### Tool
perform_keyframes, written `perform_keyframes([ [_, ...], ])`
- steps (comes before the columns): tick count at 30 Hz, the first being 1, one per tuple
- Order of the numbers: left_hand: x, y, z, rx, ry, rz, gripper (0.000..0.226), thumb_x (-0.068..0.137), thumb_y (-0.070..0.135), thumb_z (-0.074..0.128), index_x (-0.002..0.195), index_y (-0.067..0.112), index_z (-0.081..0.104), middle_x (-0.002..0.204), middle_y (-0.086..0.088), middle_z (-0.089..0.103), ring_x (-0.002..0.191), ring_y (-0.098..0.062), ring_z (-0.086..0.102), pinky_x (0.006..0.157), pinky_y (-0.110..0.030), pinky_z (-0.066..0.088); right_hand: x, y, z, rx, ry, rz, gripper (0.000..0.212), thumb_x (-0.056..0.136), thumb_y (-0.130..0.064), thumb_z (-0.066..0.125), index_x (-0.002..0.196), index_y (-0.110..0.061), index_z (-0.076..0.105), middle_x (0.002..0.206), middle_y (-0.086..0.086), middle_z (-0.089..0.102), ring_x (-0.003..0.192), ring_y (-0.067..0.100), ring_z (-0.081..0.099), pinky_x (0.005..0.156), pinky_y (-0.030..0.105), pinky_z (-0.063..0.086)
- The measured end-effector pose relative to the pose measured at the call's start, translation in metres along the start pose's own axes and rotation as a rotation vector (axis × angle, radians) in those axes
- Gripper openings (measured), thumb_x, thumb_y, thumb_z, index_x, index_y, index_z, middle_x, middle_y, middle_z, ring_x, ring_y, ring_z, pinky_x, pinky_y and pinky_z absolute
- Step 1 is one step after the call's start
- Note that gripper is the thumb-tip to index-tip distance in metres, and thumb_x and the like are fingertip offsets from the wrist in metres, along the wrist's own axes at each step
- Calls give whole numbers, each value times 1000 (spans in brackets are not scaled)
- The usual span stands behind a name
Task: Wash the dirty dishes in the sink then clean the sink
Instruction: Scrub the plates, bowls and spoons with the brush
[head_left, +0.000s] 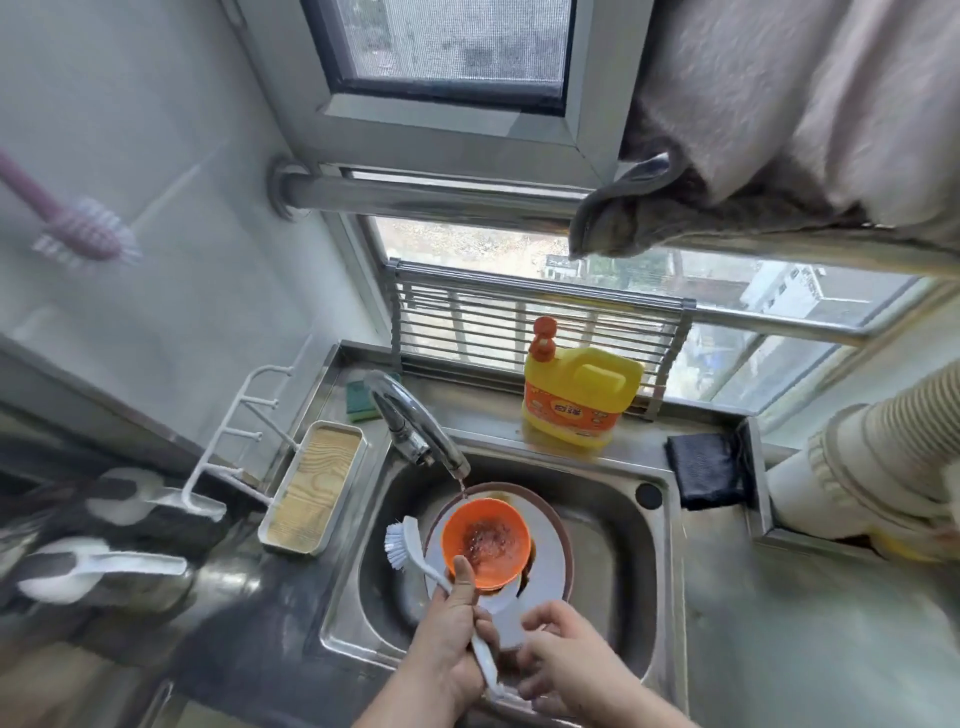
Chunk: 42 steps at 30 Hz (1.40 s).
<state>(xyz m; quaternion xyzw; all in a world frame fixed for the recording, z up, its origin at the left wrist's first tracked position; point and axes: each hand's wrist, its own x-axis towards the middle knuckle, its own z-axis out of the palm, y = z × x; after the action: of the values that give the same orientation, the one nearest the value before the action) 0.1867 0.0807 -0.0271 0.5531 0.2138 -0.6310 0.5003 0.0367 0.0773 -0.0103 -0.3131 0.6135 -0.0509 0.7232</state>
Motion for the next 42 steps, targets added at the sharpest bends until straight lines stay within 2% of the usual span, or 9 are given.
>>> perform_keyframes([
  [5, -1, 13, 2, -54, -30, 3, 47, 76, 48, 76, 113, 23, 60, 62, 6, 44, 40, -2, 39, 33, -14, 39, -14, -1, -20, -5, -1, -8, 20, 94, 0, 53, 113, -4, 57, 72, 14, 63, 51, 26, 55, 48, 27, 35],
  [10, 9, 34, 5, -56, -74, 18, 50, 74, 48, 77, 110, 18, 60, 62, 1, 56, 43, -4, 47, 37, -16, 45, -17, -1, -1, 20, -3, -15, 22, 95, -6, 62, 117, -7, 59, 87, 15, 66, 62, 28, 60, 54, 30, 39],
  [15, 15, 53, 4, 12, -103, 42, 52, 75, 47, 78, 110, 12, 62, 75, -7, 57, 67, -17, 54, 68, -31, 55, -8, -18, 38, 83, 41, -94, 24, 97, -28, 70, 119, -22, 59, 107, 11, 69, 70, 16, 63, 67, 30, 55],
  [21, 14, 67, -1, 146, -235, 1, 46, 88, 43, 71, 114, 7, 59, 69, -18, 69, 62, -35, 74, 56, -50, 62, 7, -42, 81, -108, 135, -227, 29, 87, -57, 72, 102, -36, 58, 87, -4, 69, 70, 12, 63, 64, 28, 54],
  [28, 13, 67, -11, 265, -320, -43, 51, 97, 38, 62, 141, 13, 57, 114, -27, 74, 96, -44, 75, 90, -65, 59, 13, -49, 105, -353, 234, -227, 25, 103, -40, 50, 122, -33, 36, 100, -6, 61, 89, 12, 61, 71, 32, 48],
  [32, 14, 68, -11, 332, -316, -44, 44, 101, 36, 61, 139, 14, 58, 118, -27, 74, 102, -47, 74, 90, -66, 59, 10, -51, 110, -80, 298, -133, 34, 97, -44, 55, 123, -31, 36, 107, -1, 64, 92, 14, 63, 67, 29, 49],
  [35, 18, 67, -12, 360, -301, -29, 47, 97, 36, 63, 137, 11, 60, 122, -26, 73, 116, -48, 68, 109, -68, 47, 14, -50, 109, 61, 364, -120, 27, 91, -37, 57, 112, -32, 41, 106, 1, 64, 92, 16, 62, 63, 28, 46],
  [40, 21, 67, -13, 365, -274, -58, 39, 99, 31, 67, 131, 9, 63, 117, -26, 75, 112, -46, 71, 107, -64, 50, 33, -39, 111, 130, 506, -159, 18, 101, -33, 54, 114, -32, 42, 104, -1, 66, 91, 17, 65, 68, 30, 52],
  [42, 18, 68, -12, 363, -267, -51, 40, 95, 28, 71, 130, 10, 64, 114, -22, 76, 101, -41, 73, 92, -53, 58, 35, -35, 109, 198, 538, -171, 21, 102, -40, 60, 109, -32, 41, 103, -2, 66, 87, 14, 66, 65, 28, 51],
])
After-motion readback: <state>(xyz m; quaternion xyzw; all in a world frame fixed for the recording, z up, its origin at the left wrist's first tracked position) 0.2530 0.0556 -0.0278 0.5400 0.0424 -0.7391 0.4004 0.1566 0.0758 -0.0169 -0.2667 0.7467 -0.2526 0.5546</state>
